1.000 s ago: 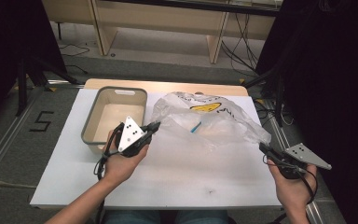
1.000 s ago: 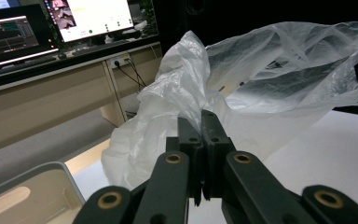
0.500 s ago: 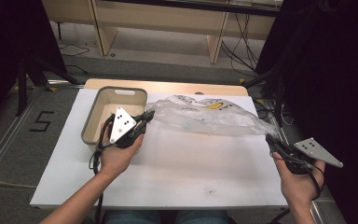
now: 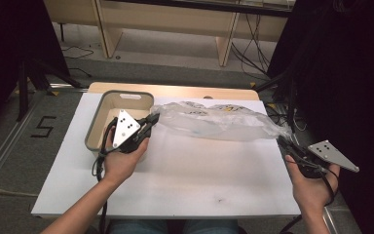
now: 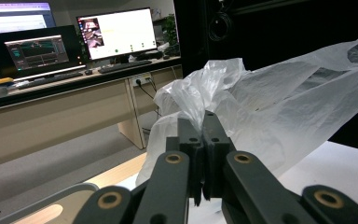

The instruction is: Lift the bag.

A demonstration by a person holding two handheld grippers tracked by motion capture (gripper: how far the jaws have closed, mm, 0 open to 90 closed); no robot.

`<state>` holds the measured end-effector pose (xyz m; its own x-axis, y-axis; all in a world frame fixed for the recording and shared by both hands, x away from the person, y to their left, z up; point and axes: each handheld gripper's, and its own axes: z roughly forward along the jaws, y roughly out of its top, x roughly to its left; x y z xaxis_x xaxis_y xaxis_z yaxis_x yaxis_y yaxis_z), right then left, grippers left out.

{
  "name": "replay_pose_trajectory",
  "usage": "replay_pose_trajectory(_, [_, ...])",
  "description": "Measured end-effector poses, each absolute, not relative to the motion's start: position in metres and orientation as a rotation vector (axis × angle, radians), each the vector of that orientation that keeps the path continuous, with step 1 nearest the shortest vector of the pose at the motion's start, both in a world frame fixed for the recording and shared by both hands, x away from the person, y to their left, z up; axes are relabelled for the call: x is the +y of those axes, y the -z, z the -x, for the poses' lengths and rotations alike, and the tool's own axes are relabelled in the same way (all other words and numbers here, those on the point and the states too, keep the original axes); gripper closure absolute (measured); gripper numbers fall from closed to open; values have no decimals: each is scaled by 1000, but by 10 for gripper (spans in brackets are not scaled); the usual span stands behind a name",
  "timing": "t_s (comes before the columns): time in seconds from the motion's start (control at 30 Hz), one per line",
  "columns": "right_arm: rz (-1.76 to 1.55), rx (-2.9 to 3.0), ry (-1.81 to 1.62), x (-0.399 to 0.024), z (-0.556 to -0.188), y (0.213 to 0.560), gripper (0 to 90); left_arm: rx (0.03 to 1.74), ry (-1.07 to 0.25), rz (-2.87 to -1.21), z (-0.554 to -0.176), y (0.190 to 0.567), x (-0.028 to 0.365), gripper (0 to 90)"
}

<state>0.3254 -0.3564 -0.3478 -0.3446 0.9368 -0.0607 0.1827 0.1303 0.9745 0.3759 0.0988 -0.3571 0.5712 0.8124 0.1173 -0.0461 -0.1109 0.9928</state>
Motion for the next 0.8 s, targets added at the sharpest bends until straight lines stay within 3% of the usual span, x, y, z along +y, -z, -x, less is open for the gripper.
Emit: replay_pose_trajectory(0.8, [-1087,1636,-1289,-356,-325,340,886,672,-843,-1470,-375,348,98,886])
